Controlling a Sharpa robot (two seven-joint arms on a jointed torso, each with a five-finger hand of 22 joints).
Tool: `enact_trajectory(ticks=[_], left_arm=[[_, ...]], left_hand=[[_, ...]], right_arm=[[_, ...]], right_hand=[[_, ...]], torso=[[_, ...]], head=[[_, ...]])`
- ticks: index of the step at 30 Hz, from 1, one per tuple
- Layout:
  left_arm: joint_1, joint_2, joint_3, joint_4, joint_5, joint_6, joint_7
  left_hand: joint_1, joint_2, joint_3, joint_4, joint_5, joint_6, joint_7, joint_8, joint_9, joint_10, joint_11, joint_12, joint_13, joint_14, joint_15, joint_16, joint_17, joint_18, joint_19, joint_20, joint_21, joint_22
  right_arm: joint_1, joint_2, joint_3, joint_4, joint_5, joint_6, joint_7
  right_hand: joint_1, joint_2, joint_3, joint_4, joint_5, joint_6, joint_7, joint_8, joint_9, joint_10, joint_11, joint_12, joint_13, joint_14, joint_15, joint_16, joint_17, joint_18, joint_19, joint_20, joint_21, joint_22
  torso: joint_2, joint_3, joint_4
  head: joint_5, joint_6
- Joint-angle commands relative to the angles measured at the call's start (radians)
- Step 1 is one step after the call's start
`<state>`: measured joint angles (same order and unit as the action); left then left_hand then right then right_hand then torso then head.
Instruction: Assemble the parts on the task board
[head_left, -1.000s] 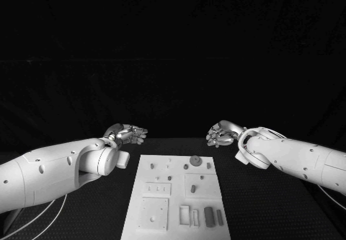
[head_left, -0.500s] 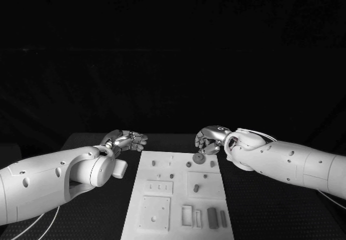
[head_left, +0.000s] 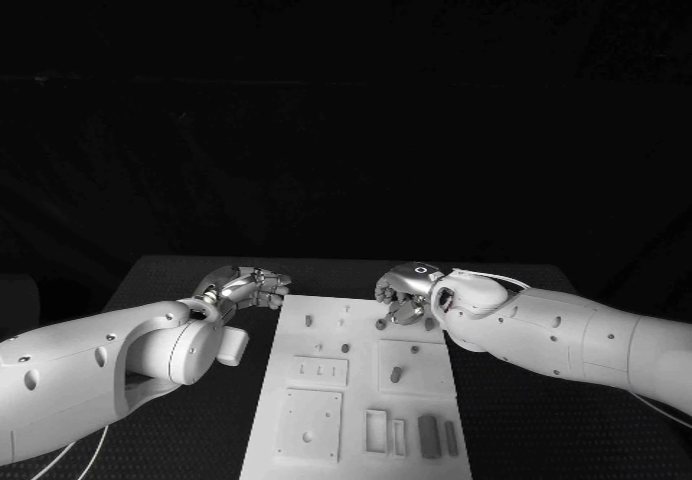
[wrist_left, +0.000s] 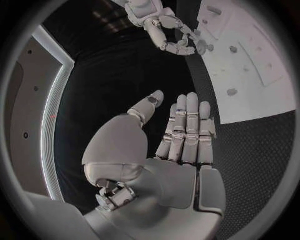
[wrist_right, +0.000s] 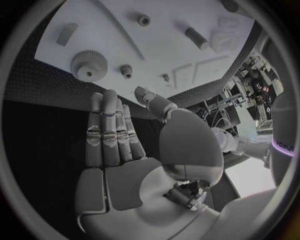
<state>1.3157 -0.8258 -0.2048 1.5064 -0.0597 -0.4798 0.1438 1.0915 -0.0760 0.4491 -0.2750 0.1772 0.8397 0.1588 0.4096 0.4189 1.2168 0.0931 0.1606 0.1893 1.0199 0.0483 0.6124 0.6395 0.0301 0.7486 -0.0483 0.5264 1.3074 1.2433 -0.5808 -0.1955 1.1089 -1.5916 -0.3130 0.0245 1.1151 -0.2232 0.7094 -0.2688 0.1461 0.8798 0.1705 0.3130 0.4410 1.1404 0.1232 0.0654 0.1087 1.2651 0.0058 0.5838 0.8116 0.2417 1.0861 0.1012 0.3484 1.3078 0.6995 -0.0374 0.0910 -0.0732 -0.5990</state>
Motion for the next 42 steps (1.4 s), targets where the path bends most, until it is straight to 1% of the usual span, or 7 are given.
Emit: enact_trajectory(ticks=[1,5,14,26,31,38,42], left_arm=[[0.0,-0.002,0.001,0.006,0.001,0.015,0.014],[0.0,-0.003,0.001,0.01,0.005,0.016,0.014],[0.001,-0.006,0.004,0.013,0.005,0.016,0.014],[0.002,-0.009,0.004,0.011,0.008,0.014,0.014],[0.002,-0.007,0.004,0.006,0.011,0.016,0.014],[0.002,-0.007,0.004,0.001,0.014,0.017,0.012],[0.002,-0.006,0.004,0.0,0.014,0.018,0.012]], left_hand=[[-0.009,0.002,0.004,0.0,0.001,-0.007,0.003,-0.006,0.001,-0.001,0.004,-0.004,0.001,-0.008,-0.002,0.004,-0.001,-0.012,-0.001,-0.005,0.004,0.02],[-0.013,0.0,0.006,0.0,0.001,-0.012,0.006,-0.011,0.001,-0.004,0.006,-0.01,0.002,-0.01,-0.001,0.004,-0.003,-0.012,-0.003,-0.005,0.005,0.02],[-0.018,-0.002,0.008,0.0,0.001,-0.014,0.008,-0.015,0.002,-0.01,0.01,-0.019,0.003,-0.014,0.0,0.003,-0.005,-0.011,-0.006,-0.003,0.005,0.02],[-0.022,-0.002,0.01,0.0,0.001,-0.015,0.009,-0.018,0.004,-0.015,0.012,-0.027,0.004,-0.015,0.001,0.003,-0.007,-0.011,-0.008,-0.003,0.006,0.019],[-0.022,-0.003,0.01,0.0,0.0,-0.015,0.009,-0.019,0.004,-0.017,0.013,-0.029,0.005,-0.015,0.001,0.004,-0.007,-0.011,-0.008,-0.002,0.006,0.019],[-0.024,-0.003,0.01,0.001,0.0,-0.016,0.01,-0.02,0.005,-0.018,0.014,-0.031,0.005,-0.016,0.001,0.004,-0.008,-0.011,-0.008,-0.002,0.007,0.019],[-0.025,-0.004,0.01,0.001,0.0,-0.016,0.01,-0.021,0.005,-0.019,0.014,-0.032,0.005,-0.016,0.001,0.004,-0.008,-0.011,-0.009,-0.002,0.007,0.019]], right_arm=[[-0.001,0.009,0.001,-0.003,-0.063,-0.007,-0.018],[-0.004,0.012,0.001,-0.004,-0.074,0.003,-0.019],[-0.011,0.014,0.001,-0.011,-0.084,0.017,-0.016],[-0.016,0.011,0.001,-0.012,-0.094,0.026,-0.016],[-0.016,0.008,0.001,-0.005,-0.094,0.025,-0.016],[-0.016,-0.004,0.001,0.014,-0.092,0.023,-0.015],[-0.017,-0.012,0.001,0.021,-0.098,0.033,-0.018]], right_hand=[[0.001,-0.019,0.0,0.01,-0.007,-0.014,-0.001,-0.007,-0.004,-0.024,0.006,-0.004,-0.01,0.002,0.01,-0.005,0.005,0.02,0.003,-0.001,0.006,0.008],[0.005,-0.027,0.003,0.015,-0.009,-0.017,0.001,-0.009,-0.007,-0.044,0.012,-0.003,-0.02,0.002,0.015,-0.008,0.01,0.02,0.0,0.0,0.005,0.01],[0.004,-0.033,0.002,0.02,-0.012,-0.019,0.001,-0.01,-0.009,-0.053,0.014,-0.002,-0.027,0.005,0.017,-0.009,0.016,0.02,0.0,0.0,0.006,0.013],[0.003,-0.033,0.002,0.025,-0.013,-0.015,0.001,-0.008,-0.01,-0.053,0.014,0.001,-0.031,0.006,0.018,-0.01,0.021,0.02,-0.001,0.001,0.007,0.016],[0.001,-0.035,0.001,0.027,-0.013,-0.014,0.001,-0.008,-0.01,-0.052,0.014,0.001,-0.032,0.007,0.018,-0.01,0.022,0.02,-0.001,0.001,0.008,0.016],[-0.006,-0.038,-0.005,0.034,-0.01,-0.012,0.001,-0.007,-0.012,-0.05,0.013,0.002,-0.035,0.012,0.017,-0.009,0.029,0.02,0.004,-0.001,0.012,0.019],[-0.008,-0.039,-0.007,0.035,-0.009,-0.012,0.001,-0.007,-0.012,-0.049,0.013,0.002,-0.036,0.013,0.016,-0.008,0.031,0.02,0.005,-0.002,0.013,0.019]], torso=[[0.013,-0.0179,0.0413],[0.02,-0.0187,0.0438],[0.031,-0.0198,0.0449],[0.042,-0.0202,0.0424],[0.044,-0.0221,0.0425],[0.048,-0.0196,0.0426],[0.051,-0.0205,0.0408]], head=[[-0.03,0.0],[-0.032,0.002],[-0.032,0.001],[-0.026,0.001],[-0.026,0.003],[-0.024,0.008],[-0.021,0.01]])
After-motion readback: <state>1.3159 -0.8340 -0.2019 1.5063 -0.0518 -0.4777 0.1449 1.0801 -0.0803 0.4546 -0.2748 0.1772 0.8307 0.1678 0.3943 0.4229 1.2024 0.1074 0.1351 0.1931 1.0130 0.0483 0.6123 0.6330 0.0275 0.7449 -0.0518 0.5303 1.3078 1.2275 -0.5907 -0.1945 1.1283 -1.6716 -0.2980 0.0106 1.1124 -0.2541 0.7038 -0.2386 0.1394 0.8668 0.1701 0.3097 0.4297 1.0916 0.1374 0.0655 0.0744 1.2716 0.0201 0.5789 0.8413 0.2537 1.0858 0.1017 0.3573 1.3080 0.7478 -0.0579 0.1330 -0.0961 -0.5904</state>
